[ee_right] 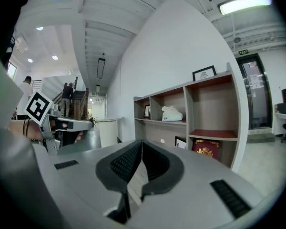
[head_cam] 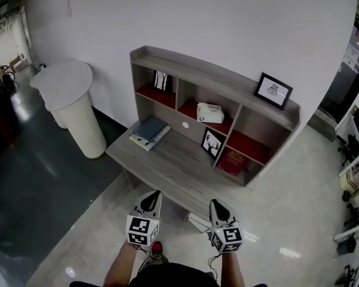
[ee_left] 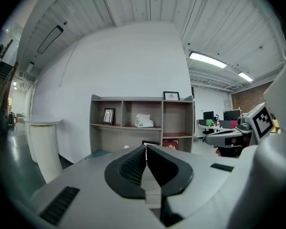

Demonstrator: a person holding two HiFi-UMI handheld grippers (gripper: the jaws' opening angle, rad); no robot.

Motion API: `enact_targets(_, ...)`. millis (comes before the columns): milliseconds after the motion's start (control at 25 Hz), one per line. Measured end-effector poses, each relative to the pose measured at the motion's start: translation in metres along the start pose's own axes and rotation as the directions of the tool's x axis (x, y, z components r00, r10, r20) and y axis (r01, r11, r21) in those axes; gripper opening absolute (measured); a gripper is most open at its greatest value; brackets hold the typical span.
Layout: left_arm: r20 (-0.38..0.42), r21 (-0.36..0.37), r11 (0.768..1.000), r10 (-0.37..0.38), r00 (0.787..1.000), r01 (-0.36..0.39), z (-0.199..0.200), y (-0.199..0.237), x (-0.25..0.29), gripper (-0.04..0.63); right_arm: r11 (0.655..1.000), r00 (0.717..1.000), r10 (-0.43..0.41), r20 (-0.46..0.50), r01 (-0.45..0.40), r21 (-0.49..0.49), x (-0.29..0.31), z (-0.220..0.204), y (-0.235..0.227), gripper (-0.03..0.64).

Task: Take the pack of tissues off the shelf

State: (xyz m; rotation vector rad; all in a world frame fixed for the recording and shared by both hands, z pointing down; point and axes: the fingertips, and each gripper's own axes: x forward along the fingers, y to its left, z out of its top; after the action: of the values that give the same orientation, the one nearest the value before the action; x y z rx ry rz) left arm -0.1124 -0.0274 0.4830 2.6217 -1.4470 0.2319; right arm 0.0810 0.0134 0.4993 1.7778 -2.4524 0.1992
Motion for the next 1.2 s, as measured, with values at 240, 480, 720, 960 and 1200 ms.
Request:
enact_targets(240,-0.011,0.01,0.998,-0.064,0.998,0.064,0.0,0.041,0.022,0.012,0.999,0.999,-0.049,-0.009,0.049,-0.009,0.045,0.005,0.017,0.029)
enact_targets(480,-0.015,0.035,0.991,-0.132,0.991,0.132,0.001,0.062,0.042,0.012,0.995,0.995,-0.101,0.012,0.102,-0.021,0.072,0.012,0.025,0.029)
enact_targets(720,-0.007,0.028,0.983,-0.18,0.984,0.18,0.005,0.062,0.069,0.012,0.989,0.99,-0.144,0.002,0.144,-0.021,0.08,0.013,0.014,0.029)
enact_targets(960,0.001,0.024,0.978,-0.21,0.978,0.21,0.012,0.045,0.109,0.012,0.985,0.985,-0.171,-0.009,0.171,-0.02,0.087,0.014,-0.024,0.029)
enact_targets(1200,0.008,0.027,0.979,-0.203,0.979,0.202,0.026,0.026,0.157,0.012,0.986,0.986,-0.166,0.032,0.167,-0.024,0.107,0.027,-0.074,0.029)
